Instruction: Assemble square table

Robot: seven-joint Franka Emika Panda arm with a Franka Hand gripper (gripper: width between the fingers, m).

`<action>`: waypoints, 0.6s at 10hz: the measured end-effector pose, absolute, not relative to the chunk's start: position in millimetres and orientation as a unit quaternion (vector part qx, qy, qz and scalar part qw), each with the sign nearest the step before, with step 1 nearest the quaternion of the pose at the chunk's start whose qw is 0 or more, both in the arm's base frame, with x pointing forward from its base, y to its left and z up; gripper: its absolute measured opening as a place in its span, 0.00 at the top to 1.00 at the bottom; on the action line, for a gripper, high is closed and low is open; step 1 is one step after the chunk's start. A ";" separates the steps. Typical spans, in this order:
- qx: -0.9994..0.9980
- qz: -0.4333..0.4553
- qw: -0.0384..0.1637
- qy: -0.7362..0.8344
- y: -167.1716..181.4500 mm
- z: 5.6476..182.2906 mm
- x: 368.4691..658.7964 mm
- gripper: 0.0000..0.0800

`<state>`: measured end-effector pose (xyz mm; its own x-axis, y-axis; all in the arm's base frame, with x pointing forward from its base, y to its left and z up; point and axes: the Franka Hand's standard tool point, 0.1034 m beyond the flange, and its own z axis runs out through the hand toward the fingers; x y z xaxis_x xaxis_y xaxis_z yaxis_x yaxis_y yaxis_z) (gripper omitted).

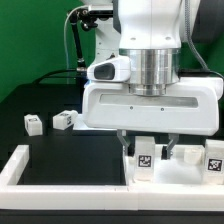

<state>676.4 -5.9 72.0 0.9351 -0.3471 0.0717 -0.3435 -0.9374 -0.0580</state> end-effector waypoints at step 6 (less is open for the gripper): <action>-0.881 -0.021 0.028 0.471 -12.1 71.0 672.1 0.63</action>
Offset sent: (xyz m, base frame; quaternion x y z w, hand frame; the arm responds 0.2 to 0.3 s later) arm 0.0039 -0.0164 0.0056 -0.0293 0.0532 0.3157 0.9469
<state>672.1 -12.1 71.0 0.5550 -0.8318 0.0103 -0.8294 -0.5542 -0.0700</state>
